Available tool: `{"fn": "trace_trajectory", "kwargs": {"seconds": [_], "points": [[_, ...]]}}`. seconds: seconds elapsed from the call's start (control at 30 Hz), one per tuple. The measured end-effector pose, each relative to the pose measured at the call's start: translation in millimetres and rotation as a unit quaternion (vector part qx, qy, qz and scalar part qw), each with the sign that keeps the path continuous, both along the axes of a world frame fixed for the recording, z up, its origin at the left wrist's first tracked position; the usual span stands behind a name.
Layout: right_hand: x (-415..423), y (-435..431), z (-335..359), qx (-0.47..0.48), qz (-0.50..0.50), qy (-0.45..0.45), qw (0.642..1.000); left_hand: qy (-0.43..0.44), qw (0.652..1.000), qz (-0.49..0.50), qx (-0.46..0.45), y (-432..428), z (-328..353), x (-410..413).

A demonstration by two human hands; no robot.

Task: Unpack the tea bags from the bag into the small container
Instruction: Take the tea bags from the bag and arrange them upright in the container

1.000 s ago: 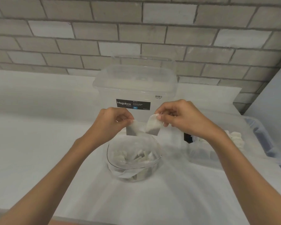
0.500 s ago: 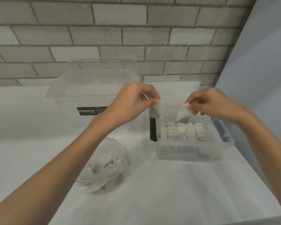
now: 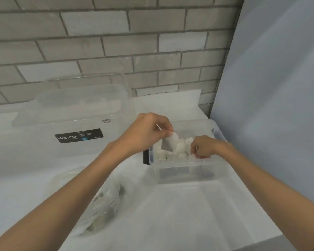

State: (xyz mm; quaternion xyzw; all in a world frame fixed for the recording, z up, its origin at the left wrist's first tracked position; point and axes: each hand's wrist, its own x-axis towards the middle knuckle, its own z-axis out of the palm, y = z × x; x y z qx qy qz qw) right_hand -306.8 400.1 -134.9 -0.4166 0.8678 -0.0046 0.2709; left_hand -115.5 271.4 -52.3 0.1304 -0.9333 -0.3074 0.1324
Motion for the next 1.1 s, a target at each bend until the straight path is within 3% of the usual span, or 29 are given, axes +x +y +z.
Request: {"fn": "trace_trajectory", "kwargs": {"seconds": [0.3, 0.57, 0.77, 1.1], "points": [[-9, 14, 18, -0.104, -0.015, 0.008, 0.994, -0.168, 0.983, -0.064, 0.018, 15, -38, -63], [-10, 40, 38, -0.189, -0.038, 0.006, 0.981, -0.322, 0.940, -0.089, -0.063, 27, -83, -102], [-7, 51, 40, -0.201, -0.044, -0.006, 0.979, -0.312, 0.939, -0.059, -0.135, 29, -101, -105], [7, 51, 45, -0.195, -0.044, -0.008, 0.980, -0.277, 0.949, -0.035, -0.147, 27, -99, -102]]}}
